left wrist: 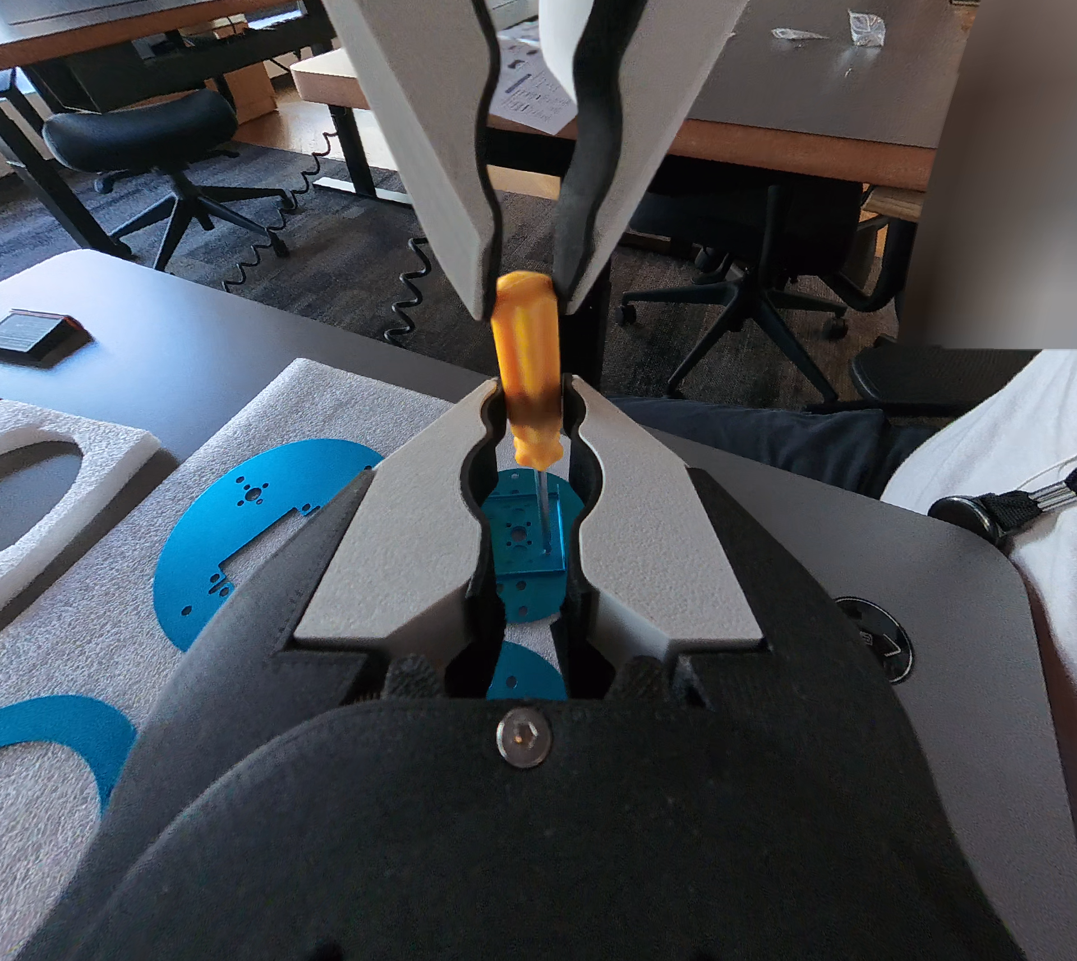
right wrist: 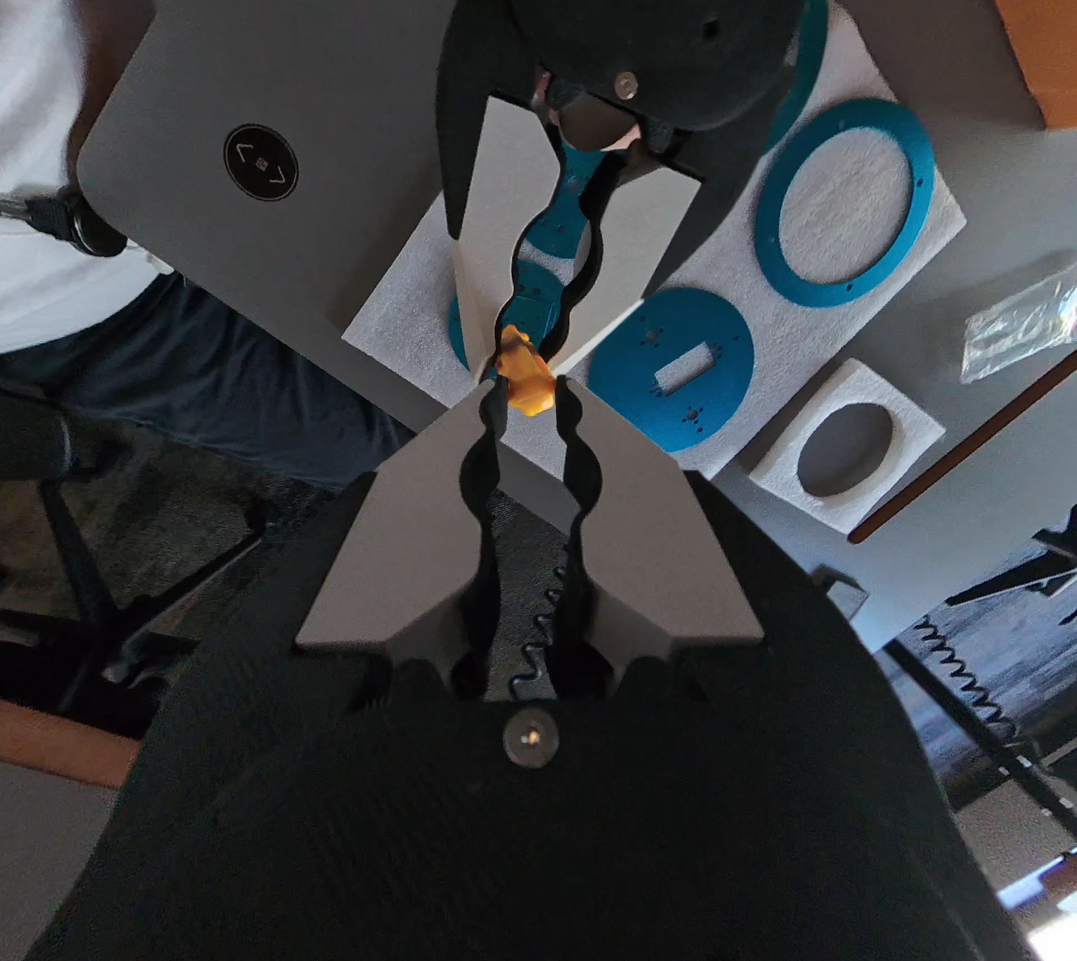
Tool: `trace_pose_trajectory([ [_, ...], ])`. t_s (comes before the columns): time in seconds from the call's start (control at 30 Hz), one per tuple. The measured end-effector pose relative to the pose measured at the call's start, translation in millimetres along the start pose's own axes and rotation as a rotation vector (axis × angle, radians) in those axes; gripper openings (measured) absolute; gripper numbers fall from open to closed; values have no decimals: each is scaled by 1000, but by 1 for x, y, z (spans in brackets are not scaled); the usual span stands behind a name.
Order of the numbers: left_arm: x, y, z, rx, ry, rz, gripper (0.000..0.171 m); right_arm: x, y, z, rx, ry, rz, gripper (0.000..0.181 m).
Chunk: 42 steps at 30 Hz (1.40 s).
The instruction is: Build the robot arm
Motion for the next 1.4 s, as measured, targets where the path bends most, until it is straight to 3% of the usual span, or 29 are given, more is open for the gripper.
trace_pose_trajectory([
  [0.23,-2,1,1,-3,10,22,16,2,-2,-7,228,-67,27,15],
  [0.33,-1,2,1,8,6,31,16,3,-3,-7,83,-61,41,30],
  [0.37,-1,2,1,9,6,37,16,2,-3,-8,53,-55,32,27],
  [0.4,-1,2,1,8,7,41,16,2,-5,-9,27,-40,-14,11],
  [0.5,-2,2,1,9,7,45,16,2,-6,-10,19,-32,-27,10],
  [0.6,-2,1,1,9,3,19,18,3,0,-10,166,-69,3,10],
  [0.73,-1,0,2,0,9,16,17,3,6,-7,549,-105,33,11],
  [0.8,-1,0,1,2,6,17,17,3,7,-7,486,-94,27,10],
  [0.87,-2,0,1,3,4,20,17,3,6,-9,336,-82,28,28],
  [1.0,-2,0,2,-2,5,25,17,4,-3,-11,102,-56,6,3],
  [1.07,-1,1,1,6,-1,27,17,5,-3,-12,173,-69,-7,1],
  [1.17,2,3,0,17,-6,33,17,14,2,-7,460,-116,-4,0],
  [1.2,4,4,0,19,-6,42,17,20,-1,-7,517,-130,-78,0],
  [1.27,3,4,0,29,-11,32,17,21,0,-8,471,-124,-74,0],
  [1.33,0,2,1,17,-6,26,17,8,5,-12,387,-22,-31,1],
  [1.37,-2,1,1,6,1,23,17,-1,7,-14,338,31,-24,8],
  [1.4,-4,0,2,-3,8,22,17,-7,9,-12,268,66,-2,26],
])
Point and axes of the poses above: each gripper's, where its closed fingertips meet, x out along the fingers, z out of its underside, y = z × x across the jaws, the point moved 9 cm from there along -x, back along the fingers, and after that the axes turned 8 degrees about y, right-handed, at the moved point
